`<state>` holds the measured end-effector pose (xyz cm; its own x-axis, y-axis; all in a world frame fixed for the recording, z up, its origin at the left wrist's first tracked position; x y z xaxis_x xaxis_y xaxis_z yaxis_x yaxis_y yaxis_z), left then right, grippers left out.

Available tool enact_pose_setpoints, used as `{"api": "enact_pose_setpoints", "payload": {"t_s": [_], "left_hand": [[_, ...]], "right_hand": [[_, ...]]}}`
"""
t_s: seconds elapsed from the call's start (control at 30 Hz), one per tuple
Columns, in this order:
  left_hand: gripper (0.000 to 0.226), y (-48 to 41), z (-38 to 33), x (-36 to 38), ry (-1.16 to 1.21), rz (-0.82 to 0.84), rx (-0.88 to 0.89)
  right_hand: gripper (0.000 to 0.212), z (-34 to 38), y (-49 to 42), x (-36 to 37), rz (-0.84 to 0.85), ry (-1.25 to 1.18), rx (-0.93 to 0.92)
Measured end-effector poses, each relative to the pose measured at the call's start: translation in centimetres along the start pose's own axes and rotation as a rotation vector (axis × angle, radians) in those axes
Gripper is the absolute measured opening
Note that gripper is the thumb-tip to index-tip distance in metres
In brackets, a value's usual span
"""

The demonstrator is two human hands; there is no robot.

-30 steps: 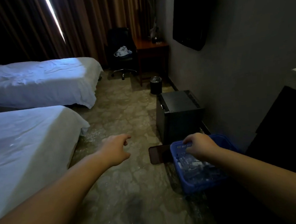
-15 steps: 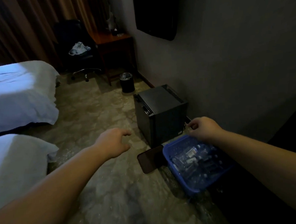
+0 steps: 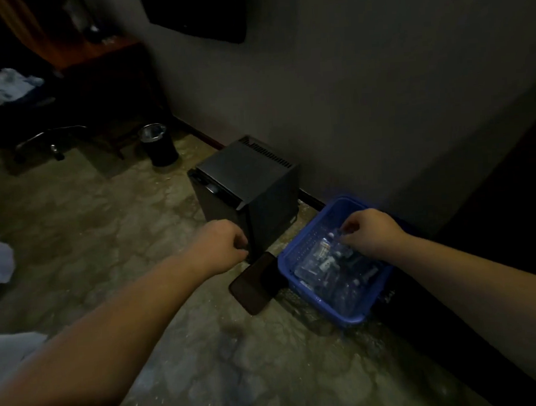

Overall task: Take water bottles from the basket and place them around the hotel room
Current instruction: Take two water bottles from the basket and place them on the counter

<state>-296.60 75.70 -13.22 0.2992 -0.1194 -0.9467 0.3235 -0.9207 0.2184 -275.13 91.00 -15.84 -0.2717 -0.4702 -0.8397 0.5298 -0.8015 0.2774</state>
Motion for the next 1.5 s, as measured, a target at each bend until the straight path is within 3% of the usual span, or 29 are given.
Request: {"api": "enact_pose_setpoints", "payload": {"t_s": [0.17,0.33,0.43,0.67,1.03,1.27,1.43,1.5], "left_hand": [[0.035,-5.8,-3.7,1.8,-0.005,0.046,0.125],[0.035,-10.2,-7.5,3.1,0.005,0.097,0.197],[0.035,-12.6,-8.4,3.3,-0.016,0.101,0.218],[0.036,-17.8,-8.1,4.4,0.036,0.166,0.259],[0.038,-26.3,-4.8,7.4,0.007,0.276,0.442],[0.036,-31.3,-1.6,18.4,-0.044,0.372,0.498],[0.037,-34.8,0.6,34.6,-0.033,0.482,0.498],[0.033,-37.3,1.4,40.5,0.037,0.453,0.451]], "right_hand": [[0.008,-4.5,-0.1,-1.7,-0.090,0.020,0.151],[0.027,-8.4,-1.7,-2.9,-0.078,-0.019,0.215],[0.026,-9.6,-3.1,-2.8,-0.078,-0.027,0.250],[0.026,-10.3,-6.0,-0.6,-0.041,-0.154,0.268],[0.033,-10.4,-10.8,5.9,-0.107,-0.271,0.497],[0.026,-14.6,-15.3,15.3,-0.027,-0.276,0.552],[0.029,-22.7,-20.2,27.2,-0.010,-0.286,0.570],[0.030,-26.4,-22.7,32.2,-0.026,-0.325,0.595]]}}
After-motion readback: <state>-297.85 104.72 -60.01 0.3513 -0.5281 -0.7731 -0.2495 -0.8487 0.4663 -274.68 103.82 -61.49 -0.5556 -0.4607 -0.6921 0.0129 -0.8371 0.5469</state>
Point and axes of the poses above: each hand's wrist, its own y-axis away from the middle knuckle, its own x-axis out of the palm, z = x × y, the point moved 6 cm from there along -y, towards the middle knuckle
